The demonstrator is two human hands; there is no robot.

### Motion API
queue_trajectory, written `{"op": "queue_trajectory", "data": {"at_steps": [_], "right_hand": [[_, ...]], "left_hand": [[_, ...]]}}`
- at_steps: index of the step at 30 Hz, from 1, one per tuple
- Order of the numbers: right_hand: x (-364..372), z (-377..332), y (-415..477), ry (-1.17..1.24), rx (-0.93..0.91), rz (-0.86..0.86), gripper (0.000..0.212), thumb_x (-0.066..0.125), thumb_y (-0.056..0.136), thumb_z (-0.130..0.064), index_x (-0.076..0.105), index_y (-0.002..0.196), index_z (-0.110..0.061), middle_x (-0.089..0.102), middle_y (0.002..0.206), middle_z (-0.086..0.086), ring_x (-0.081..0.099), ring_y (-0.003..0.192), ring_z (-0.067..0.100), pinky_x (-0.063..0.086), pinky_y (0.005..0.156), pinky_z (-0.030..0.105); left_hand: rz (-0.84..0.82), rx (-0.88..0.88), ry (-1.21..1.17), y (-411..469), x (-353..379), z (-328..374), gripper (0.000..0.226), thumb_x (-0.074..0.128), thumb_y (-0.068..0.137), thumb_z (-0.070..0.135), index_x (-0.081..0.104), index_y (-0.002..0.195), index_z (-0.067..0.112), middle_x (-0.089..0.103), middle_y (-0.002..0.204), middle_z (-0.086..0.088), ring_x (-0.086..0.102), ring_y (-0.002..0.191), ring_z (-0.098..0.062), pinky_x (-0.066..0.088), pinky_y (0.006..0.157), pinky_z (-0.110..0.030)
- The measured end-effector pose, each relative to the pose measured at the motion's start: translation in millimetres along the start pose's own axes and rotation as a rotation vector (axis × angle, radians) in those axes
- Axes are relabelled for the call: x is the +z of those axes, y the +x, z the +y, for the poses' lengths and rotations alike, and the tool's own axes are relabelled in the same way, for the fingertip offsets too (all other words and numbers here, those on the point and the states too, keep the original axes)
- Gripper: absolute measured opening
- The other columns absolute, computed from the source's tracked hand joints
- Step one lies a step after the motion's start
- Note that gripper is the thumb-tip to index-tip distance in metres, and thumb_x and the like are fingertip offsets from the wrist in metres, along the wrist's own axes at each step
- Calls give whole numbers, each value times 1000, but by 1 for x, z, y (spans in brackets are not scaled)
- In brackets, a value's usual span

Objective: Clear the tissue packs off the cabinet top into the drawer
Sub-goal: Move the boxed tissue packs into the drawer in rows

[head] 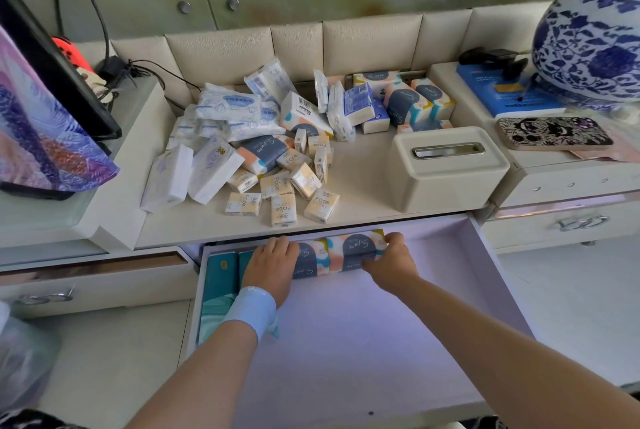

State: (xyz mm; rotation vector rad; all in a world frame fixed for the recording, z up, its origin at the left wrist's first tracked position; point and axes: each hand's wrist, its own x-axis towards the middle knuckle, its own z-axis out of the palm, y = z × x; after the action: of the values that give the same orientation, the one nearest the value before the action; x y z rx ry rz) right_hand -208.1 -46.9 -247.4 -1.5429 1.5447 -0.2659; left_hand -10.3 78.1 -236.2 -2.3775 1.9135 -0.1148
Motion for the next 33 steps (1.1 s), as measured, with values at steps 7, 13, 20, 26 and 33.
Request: {"op": "queue_trajectory", "data": {"at_steps": [7, 13, 20, 26, 33], "right_hand": [[-8, 0, -15, -127, -73, -41, 61, 58, 88, -14, 32, 143, -22, 54, 129, 6, 57, 103, 26, 45, 79, 29], [-41, -19, -38, -453, -119, -112, 64, 50, 90, -13, 25, 149, -14, 46, 139, 10, 51, 121, 30, 47, 90, 33], [-106, -80, -56, -602, -333, 14, 34, 51, 90, -23, 60, 123, -26, 61, 125, 2, 60, 109, 23, 50, 90, 29], [-157, -139, -43, -623, -423, 185, 32, 49, 92, -27, 62, 121, -33, 61, 124, -1, 58, 112, 22, 46, 84, 27], [-182, -175, 33, -706, -384, 241, 35, 47, 95, -25, 57, 128, -15, 60, 127, 9, 58, 115, 29, 48, 91, 34]], "left_hand": [[-206, 5, -187, 5, -21, 6, 38, 58, 89, 18, 50, 127, 20, 43, 128, -1, 40, 119, -22, 43, 93, -33], [-318, -3, -191, 4, -65, 14, 38, 53, 91, 30, 55, 129, 27, 50, 129, 0, 48, 119, -24, 47, 92, -37], [-180, 1, -339, 30, -157, 24, 26, 52, 90, 38, 63, 113, 36, 64, 115, 11, 60, 102, -18, 49, 87, -30], [-78, -43, -393, 77, -213, 15, 26, 52, 90, 39, 64, 113, 38, 60, 122, 9, 58, 106, -19, 48, 91, -30], [-52, -88, -544, 164, -208, 23, 27, 53, 91, 36, 61, 117, 35, 62, 123, 6, 61, 103, -21, 51, 89, -32]]}}
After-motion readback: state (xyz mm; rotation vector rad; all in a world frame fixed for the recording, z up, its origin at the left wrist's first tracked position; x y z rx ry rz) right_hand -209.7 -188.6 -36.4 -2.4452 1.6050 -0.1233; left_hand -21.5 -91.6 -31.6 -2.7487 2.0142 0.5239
